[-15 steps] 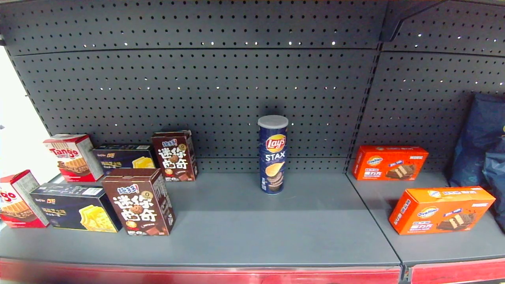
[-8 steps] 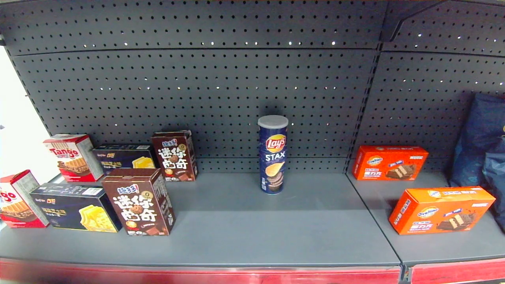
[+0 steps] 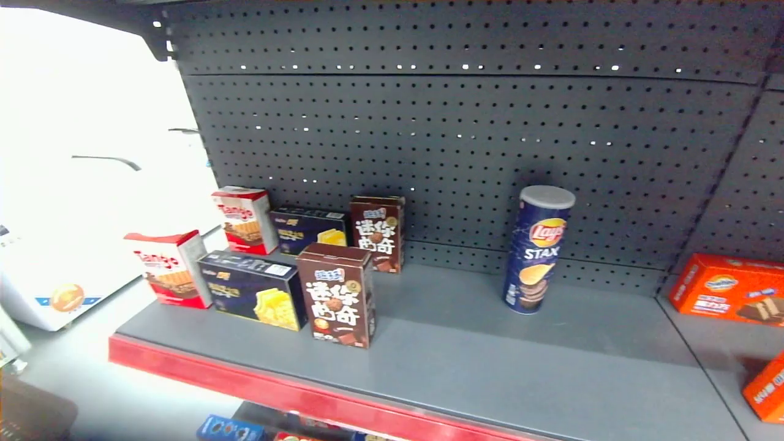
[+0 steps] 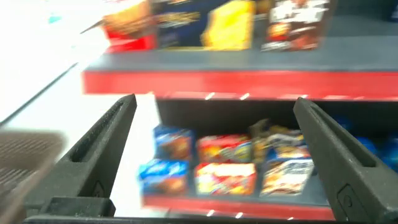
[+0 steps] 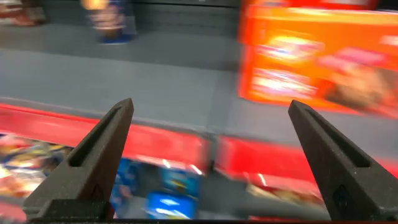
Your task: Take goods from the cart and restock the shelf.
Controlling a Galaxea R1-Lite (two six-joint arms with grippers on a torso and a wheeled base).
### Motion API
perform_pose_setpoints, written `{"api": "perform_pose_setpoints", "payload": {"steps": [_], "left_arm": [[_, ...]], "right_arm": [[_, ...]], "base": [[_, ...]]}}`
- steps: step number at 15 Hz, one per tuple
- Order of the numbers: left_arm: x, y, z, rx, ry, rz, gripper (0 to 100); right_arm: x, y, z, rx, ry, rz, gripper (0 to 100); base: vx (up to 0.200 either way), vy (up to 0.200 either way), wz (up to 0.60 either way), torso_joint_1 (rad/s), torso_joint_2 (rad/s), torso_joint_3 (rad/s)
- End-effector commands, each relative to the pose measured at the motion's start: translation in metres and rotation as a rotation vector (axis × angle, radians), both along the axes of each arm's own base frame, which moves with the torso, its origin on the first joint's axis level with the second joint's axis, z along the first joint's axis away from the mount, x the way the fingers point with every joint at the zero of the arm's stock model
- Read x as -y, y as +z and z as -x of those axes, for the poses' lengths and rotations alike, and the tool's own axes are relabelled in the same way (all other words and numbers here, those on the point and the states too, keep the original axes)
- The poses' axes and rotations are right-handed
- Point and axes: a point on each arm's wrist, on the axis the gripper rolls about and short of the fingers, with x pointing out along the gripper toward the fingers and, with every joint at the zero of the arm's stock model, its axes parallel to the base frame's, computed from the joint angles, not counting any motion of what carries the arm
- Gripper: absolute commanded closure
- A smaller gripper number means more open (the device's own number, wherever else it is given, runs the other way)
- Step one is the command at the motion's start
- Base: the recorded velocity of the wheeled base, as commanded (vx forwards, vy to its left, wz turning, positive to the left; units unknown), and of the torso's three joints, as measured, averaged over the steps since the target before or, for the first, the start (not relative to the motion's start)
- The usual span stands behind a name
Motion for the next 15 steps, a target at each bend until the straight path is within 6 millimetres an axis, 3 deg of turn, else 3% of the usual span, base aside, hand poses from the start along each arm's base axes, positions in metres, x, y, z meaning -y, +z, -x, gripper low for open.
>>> {"api": "perform_pose_setpoints", "payload": {"steps": [1, 12, 15], "left_arm": [[0.0, 0.0, 0.0, 0.001, 0.0, -0.001, 0], [0.0, 0.0, 0.0, 0.001, 0.001, -0.001, 0], [0.0, -0.0002, -0.0001, 0.002, 0.001, -0.008, 0]], "right_arm": [[0.0, 0.0, 0.0, 0.001, -0.001, 0.0, 0], [0.0, 0.0, 0.0, 0.001, -0.001, 0.0, 0], [0.0, 0.0, 0.0, 0.001, -0.001, 0.0, 0]], "base": [[0.0, 0.0, 0.6, 0.002, 0.01, 0.002], [0.0, 0.0, 0.6, 0.004, 0.0, 0.001], [0.0, 0.0, 0.0, 0.0, 0.0, 0.0]]}}
